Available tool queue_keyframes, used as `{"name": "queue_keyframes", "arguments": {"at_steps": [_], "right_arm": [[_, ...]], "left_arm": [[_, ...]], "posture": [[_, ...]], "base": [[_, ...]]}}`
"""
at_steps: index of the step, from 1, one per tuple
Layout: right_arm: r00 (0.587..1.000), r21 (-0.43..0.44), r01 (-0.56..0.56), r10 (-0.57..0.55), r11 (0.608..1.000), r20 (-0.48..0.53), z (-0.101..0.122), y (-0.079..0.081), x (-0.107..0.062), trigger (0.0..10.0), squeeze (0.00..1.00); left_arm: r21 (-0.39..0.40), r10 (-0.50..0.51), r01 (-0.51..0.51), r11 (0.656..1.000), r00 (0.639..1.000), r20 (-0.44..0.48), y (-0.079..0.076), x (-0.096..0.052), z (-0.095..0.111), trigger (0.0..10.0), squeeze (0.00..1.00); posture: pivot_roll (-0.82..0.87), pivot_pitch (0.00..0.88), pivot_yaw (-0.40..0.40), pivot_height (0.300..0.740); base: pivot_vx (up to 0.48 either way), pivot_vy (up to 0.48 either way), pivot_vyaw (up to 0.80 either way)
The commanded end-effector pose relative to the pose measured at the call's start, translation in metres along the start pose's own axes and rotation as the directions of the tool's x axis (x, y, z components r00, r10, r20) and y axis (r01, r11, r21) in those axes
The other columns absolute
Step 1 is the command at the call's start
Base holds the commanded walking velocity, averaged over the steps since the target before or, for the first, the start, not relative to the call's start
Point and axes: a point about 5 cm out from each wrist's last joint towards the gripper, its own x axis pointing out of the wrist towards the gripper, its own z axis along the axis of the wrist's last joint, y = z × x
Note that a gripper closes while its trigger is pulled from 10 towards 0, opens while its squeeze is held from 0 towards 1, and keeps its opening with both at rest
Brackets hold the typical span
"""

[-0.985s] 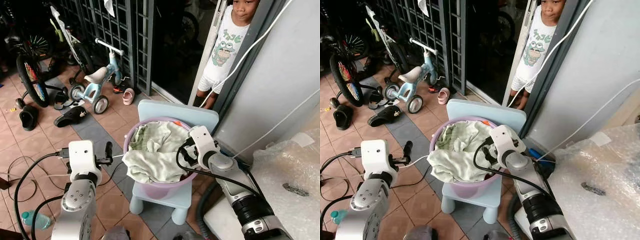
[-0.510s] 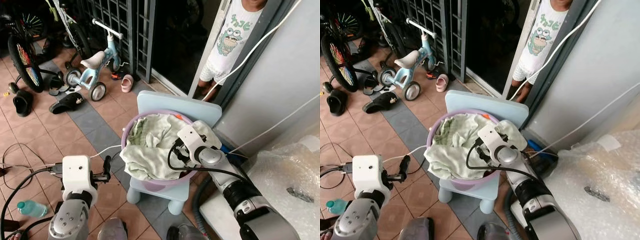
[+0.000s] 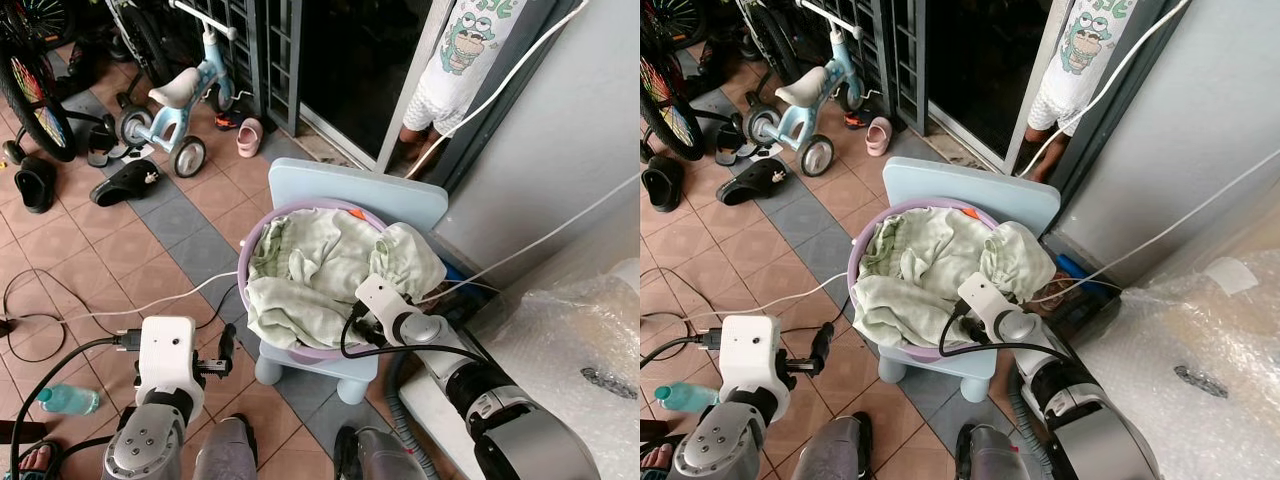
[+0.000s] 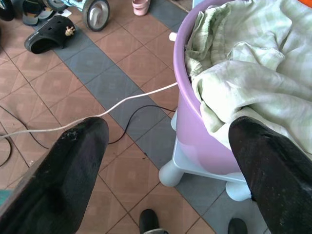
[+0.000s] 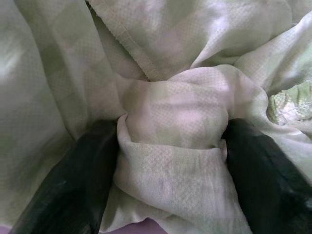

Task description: Clothes washing

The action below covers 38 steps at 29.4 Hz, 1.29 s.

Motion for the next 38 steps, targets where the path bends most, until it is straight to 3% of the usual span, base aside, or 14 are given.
{"name": "queue_keyframes", "arguments": {"at_steps": [1, 28, 30, 35, 38], "right_arm": [[0.999, 0.018, -0.015, 0.015, 1.000, -0.037, -0.012, 0.005, 0.000, 0.0, 0.00], [0.999, 0.006, -0.021, 0.021, 1.000, -0.026, -0.012, -0.002, 0.000, 0.0, 0.00], [1.000, 0.012, -0.007, 0.007, 1.000, -0.003, -0.008, -0.005, 0.000, 0.0, 0.00], [0.990, 0.129, -0.037, 0.019, 0.991, 0.141, 0.018, -0.013, 0.000, 0.0, 0.00], [0.973, 0.143, -0.063, 0.029, 0.988, 0.227, 0.033, -0.020, -0.003, 0.0, 0.00]], "left_arm": [[0.001, 0.002, -0.002, 1.000, 1.000, -0.022, -0.001, -0.002, -0.003, 10.0, 0.00], [0.028, 0.070, -0.070, 0.997, 0.997, -0.023, 0.000, 0.005, -0.002, 10.0, 0.00], [0.027, 0.073, -0.072, 0.997, 0.997, -0.021, 0.000, 0.007, -0.002, 10.0, 0.00], [0.026, 0.084, -0.083, 0.996, 0.996, -0.008, 0.000, 0.019, 0.000, 10.0, 0.00], [0.036, 0.094, -0.094, 0.995, 0.996, 0.010, 0.000, 0.028, 0.002, 10.0, 0.00]], "posture": [[0.15, 0.237, -0.082, 0.740], [0.16, 0.194, -0.108, 0.740], [0.16, 0.188, -0.108, 0.740], [0.13, 0.139, -0.098, 0.740], [0.11, 0.099, -0.092, 0.740]], "base": [[0.000, 0.000, 0.00], [0.000, 0.000, 0.00], [0.000, 0.000, 0.00], [0.000, 0.000, 0.00], [0.000, 0.000, 0.00]]}}
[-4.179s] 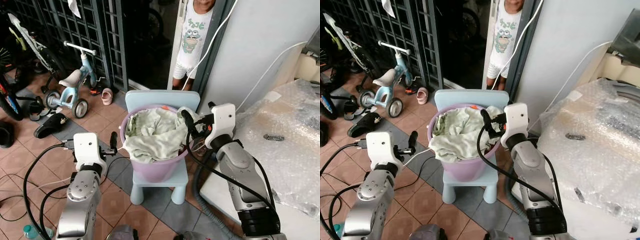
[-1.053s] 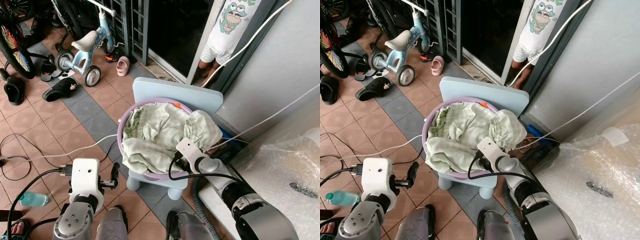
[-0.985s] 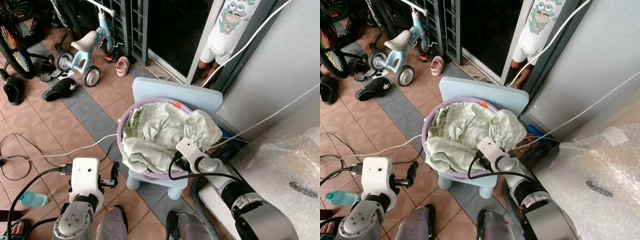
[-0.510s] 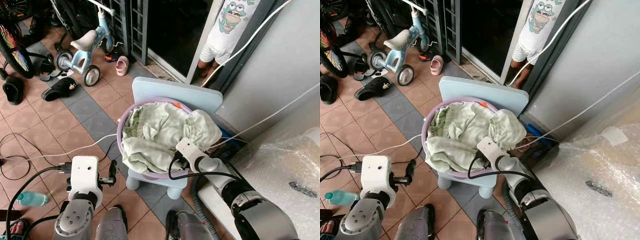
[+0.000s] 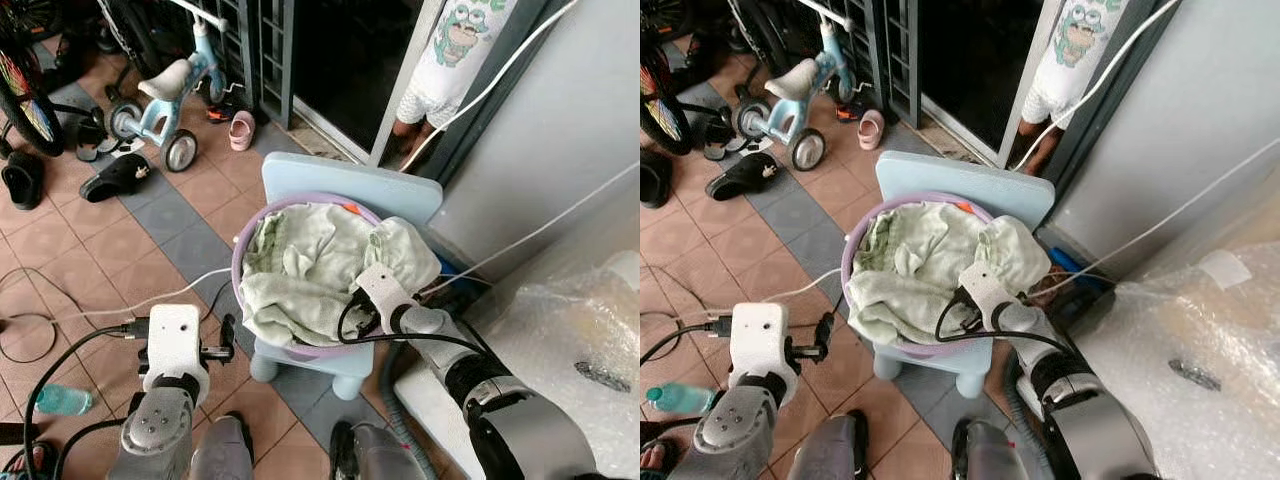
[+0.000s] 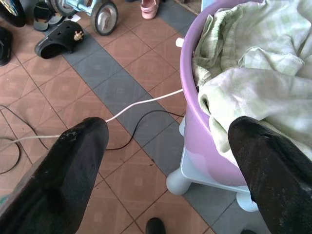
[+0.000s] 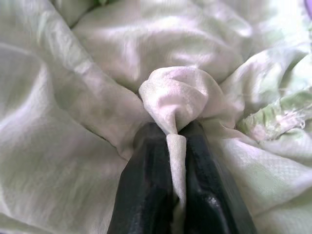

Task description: Clothes washing

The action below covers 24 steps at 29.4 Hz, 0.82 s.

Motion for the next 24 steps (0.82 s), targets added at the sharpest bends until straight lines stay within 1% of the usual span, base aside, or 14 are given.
{"name": "queue_keyframes", "arguments": {"at_steps": [1, 2, 4, 8, 9, 11, 12, 13, 14, 19, 20, 21, 22, 24], "right_arm": [[0.996, 0.029, -0.020, 0.017, 0.999, 0.092, 0.016, -0.006, -0.002, 0.0, 0.00], [0.989, 0.053, -0.031, 0.022, 0.998, 0.149, 0.026, -0.011, -0.005, 0.0, 0.00], [0.982, 0.075, -0.034, 0.019, 0.997, 0.188, 0.034, -0.014, -0.007, 0.0, 0.00], [0.952, 0.141, -0.024, -0.021, 0.990, 0.306, 0.052, -0.024, -0.017, 0.0, 0.00], [0.930, 0.166, 0.005, -0.066, 0.986, 0.362, 0.060, -0.028, -0.023, 0.0, 0.00], [0.904, 0.198, 0.025, -0.106, 0.980, 0.414, 0.066, -0.030, -0.030, 0.0, 0.00], [0.871, 0.263, 0.043, -0.165, 0.964, 0.463, 0.070, -0.032, -0.041, 0.0, 0.00], [0.871, 0.263, 0.043, -0.165, 0.964, 0.463, 0.070, -0.032, -0.041, 0.0, 0.00], [0.839, 0.303, 0.073, -0.223, 0.950, 0.496, 0.073, -0.034, -0.051, 0.0, 0.00], [0.780, 0.390, 0.128, -0.336, 0.912, 0.528, 0.071, -0.034, -0.070, 0.0, 0.00], [0.778, 0.398, 0.136, -0.346, 0.907, 0.524, 0.070, -0.034, -0.071, 0.6, 0.00], [0.780, 0.400, 0.138, -0.349, 0.906, 0.520, 0.068, -0.033, -0.071, 1.9, 0.00], [0.786, 0.395, 0.139, -0.344, 0.908, 0.514, 0.067, -0.030, -0.072, 10.0, 0.00], [0.784, 0.352, 0.154, -0.331, 0.923, 0.526, 0.069, -0.026, -0.074, 10.0, 0.00]], "left_arm": [[0.011, 0.020, -0.020, 1.000, 1.000, -0.005, 0.001, 0.005, -0.003, 10.0, 0.00], [0.007, 0.023, -0.023, 1.000, 1.000, 0.001, 0.001, 0.011, -0.002, 10.0, 0.00], [0.005, 0.027, -0.027, 1.000, 1.000, 0.005, 0.001, 0.016, -0.001, 10.0, 0.00], [-0.015, 0.026, -0.025, 1.000, 0.999, 0.040, 0.000, 0.026, 0.004, 10.0, 0.00], [-0.035, 0.037, -0.035, 0.999, 0.998, 0.052, -0.001, 0.030, 0.006, 10.0, 0.00], [-0.040, 0.050, -0.048, 0.998, 0.997, 0.058, -0.001, 0.035, 0.007, 10.0, 0.00], [-0.047, 0.057, -0.054, 0.997, 0.996, 0.074, -0.003, 0.037, 0.009, 10.0, 0.00], [-0.047, 0.057, -0.054, 0.997, 0.996, 0.074, -0.003, 0.037, 0.009, 10.0, 0.00], [-0.048, 0.053, -0.049, 0.998, 0.994, 0.092, -0.004, 0.039, 0.011, 10.0, 0.00], [-0.064, 0.057, -0.049, 0.997, 0.991, 0.124, -0.006, 0.046, 0.015, 10.0, 0.00], [-0.064, 0.053, -0.044, 0.997, 0.990, 0.132, -0.008, 0.048, 0.017, 10.0, 0.00], [-0.061, 0.047, -0.039, 0.997, 0.989, 0.140, -0.009, 0.050, 0.019, 10.0, 0.00], [-0.050, 0.038, -0.030, 0.998, 0.988, 0.148, -0.011, 0.052, 0.021, 10.0, 0.00], [-0.029, 0.008, -0.003, 1.000, 0.985, 0.174, -0.015, 0.055, 0.026, 10.0, 0.00]], "posture": [[0.11, 0.084, -0.090, 0.740], [0.10, 0.060, -0.087, 0.740], [0.09, 0.056, -0.086, 0.740], [0.06, 0.001, -0.083, 0.740], [0.06, 0.000, -0.085, 0.740], [0.05, 0.000, -0.088, 0.740], [0.05, 0.000, -0.088, 0.740], [0.05, 0.000, -0.088, 0.740], [0.04, 0.000, -0.083, 0.740], [0.02, 0.000, -0.063, 0.740], [0.02, 0.000, -0.060, 0.740], [0.02, 0.000, -0.056, 0.740], [0.02, 0.000, -0.055, 0.740], [0.02, 0.000, -0.050, 0.740]], "base": [[0.000, 0.000, 0.00], [0.000, 0.000, 0.00], [0.000, 0.000, 0.00], [0.000, 0.000, 0.00], [0.000, 0.000, 0.00], [0.000, 0.000, 0.00], [0.000, 0.000, 0.00], [0.000, 0.000, 0.00], [0.000, 0.000, 0.00], [0.000, 0.000, 0.00], [0.000, 0.000, 0.00], [0.000, 0.000, 0.00], [0.000, 0.000, 0.00], [0.000, 0.000, 0.00]]}}
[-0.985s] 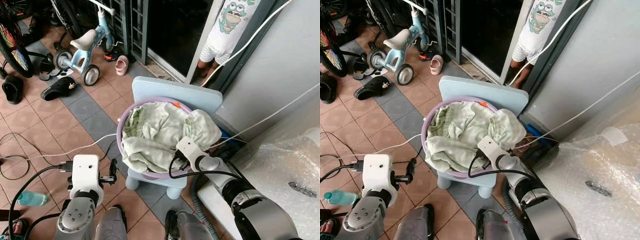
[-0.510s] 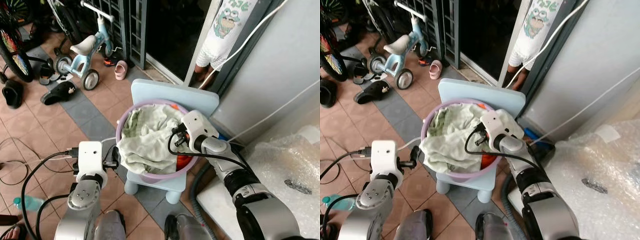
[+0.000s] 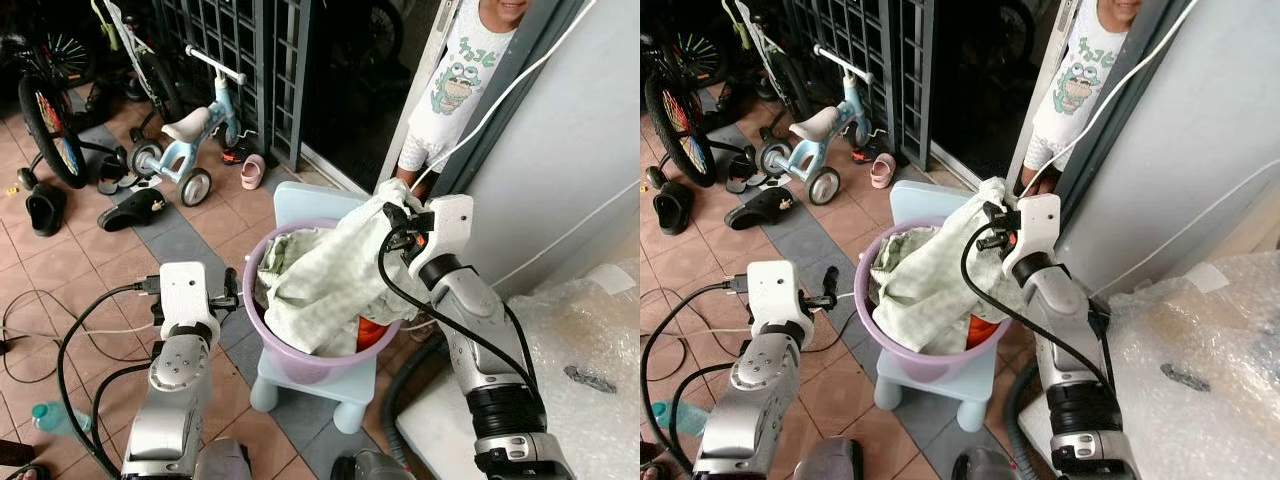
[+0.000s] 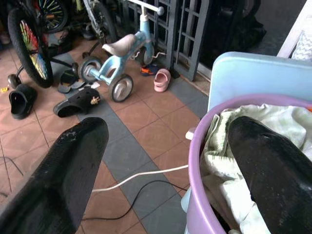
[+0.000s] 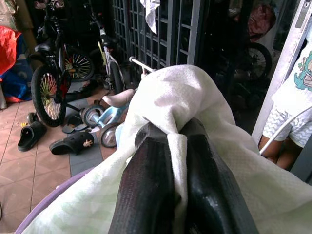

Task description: Clothes washing

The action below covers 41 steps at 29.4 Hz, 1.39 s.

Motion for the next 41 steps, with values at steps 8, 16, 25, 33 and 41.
{"name": "queue_keyframes", "arguments": {"at_steps": [8, 16, 25, 33, 41], "right_arm": [[0.999, -0.020, 0.013, -0.013, 1.000, 0.030, 0.014, 0.004, 0.003, 10.0, 0.00], [1.000, -0.019, 0.006, -0.005, 1.000, 0.031, 0.018, 0.007, 0.006, 10.0, 0.00], [0.999, -0.026, 0.005, -0.004, 1.000, 0.042, 0.021, 0.010, 0.007, 10.0, 0.00], [0.999, -0.027, 0.006, -0.005, 1.000, 0.046, 0.021, 0.011, 0.008, 10.0, 0.00], [0.999, -0.029, -0.002, 0.004, 1.000, 0.046, 0.022, 0.013, 0.009, 10.0, 0.00]], "left_arm": [[0.010, 0.002, -0.002, 1.000, 1.000, 0.001, -0.005, 0.001, -0.003, 10.0, 0.00], [0.012, 0.012, -0.012, 1.000, 1.000, 0.012, -0.003, 0.002, -0.003, 10.0, 0.00], [0.011, 0.008, -0.009, 1.000, 1.000, 0.016, -0.004, 0.003, -0.003, 10.0, 0.00], [0.008, 0.006, -0.006, 1.000, 1.000, 0.018, -0.005, 0.003, -0.003, 10.0, 0.00], [0.007, 0.009, -0.009, 1.000, 1.000, 0.017, -0.005, 0.002, -0.003, 10.0, 0.00]], "posture": [[0.03, 0.000, -0.055, 0.740], [0.04, 0.000, -0.056, 0.740], [0.03, 0.000, -0.052, 0.740], [0.03, 0.000, -0.053, 0.740], [0.03, 0.000, -0.056, 0.740]], "base": [[0.000, 0.000, -0.68], [0.000, 0.000, -0.72], [0.000, 0.000, -0.05], [0.000, 0.000, 0.00], [0.000, 0.000, 0.00]]}}
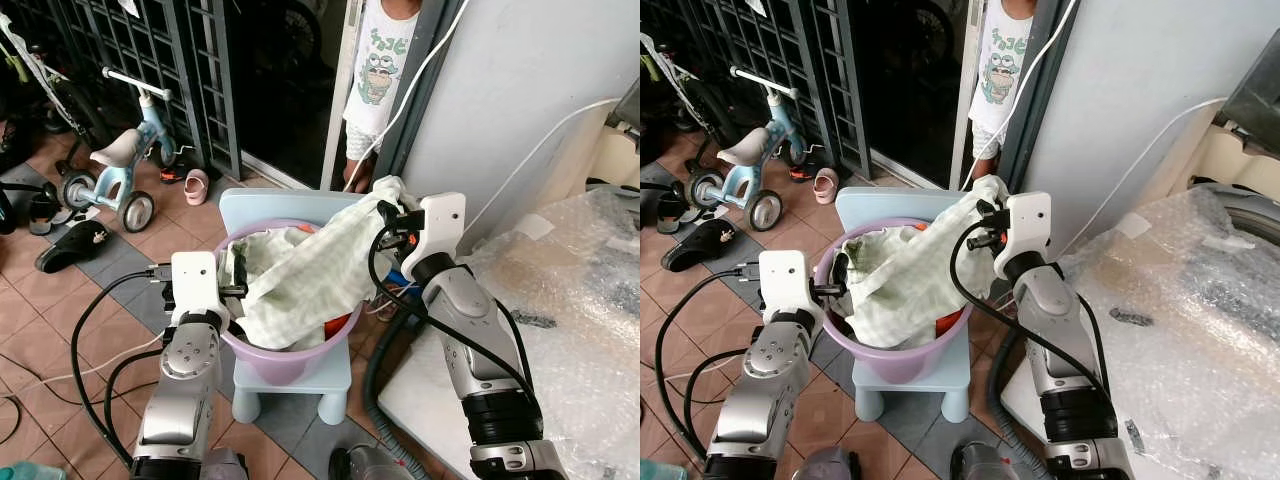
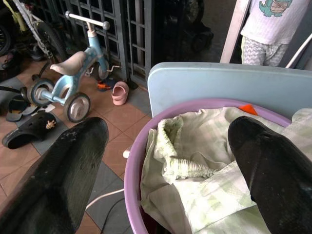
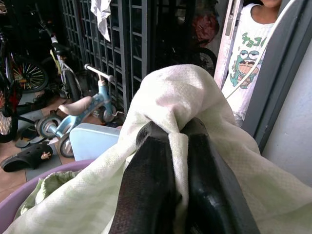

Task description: Clothes washing

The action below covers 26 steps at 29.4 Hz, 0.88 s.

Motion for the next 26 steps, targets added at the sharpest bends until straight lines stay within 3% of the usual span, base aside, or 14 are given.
{"name": "queue_keyframes", "arguments": {"at_steps": [1, 19, 26], "right_arm": [[1.000, -0.012, 0.000, 0.001, 1.000, 0.030, 0.0088, 0.0003, 0.0027, 10.0, 0.00], [1.000, -0.008, -0.005, 0.006, 1.000, 0.026, 0.0092, 0.0004, 0.0042, 10.0, 0.00], [0.999, -0.029, -0.001, 0.002, 1.000, 0.038, 0.0124, -0.0004, 0.0054, 10.0, 0.00]], "left_arm": [[0.011, 0.001, -0.001, 1.000, 1.000, -0.002, -0.0012, -0.0007, -0.0016, 10.0, 0.00], [0.011, -0.008, 0.008, 1.000, 1.000, 0.003, -0.0034, -0.0010, -0.0015, 10.0, 0.00], [0.004, -0.015, 0.015, 1.000, 1.000, 0.010, -0.0044, -0.0013, -0.0008, 10.0, 0.00]], "posture": [[0.03, 0.000, -0.056, 0.740], [0.03, 0.000, -0.056, 0.740], [0.03, 0.000, -0.055, 0.740]], "base": [[0.000, 0.000, 0.00], [0.000, -0.301, 0.00], [0.000, 0.000, -0.23]]}}
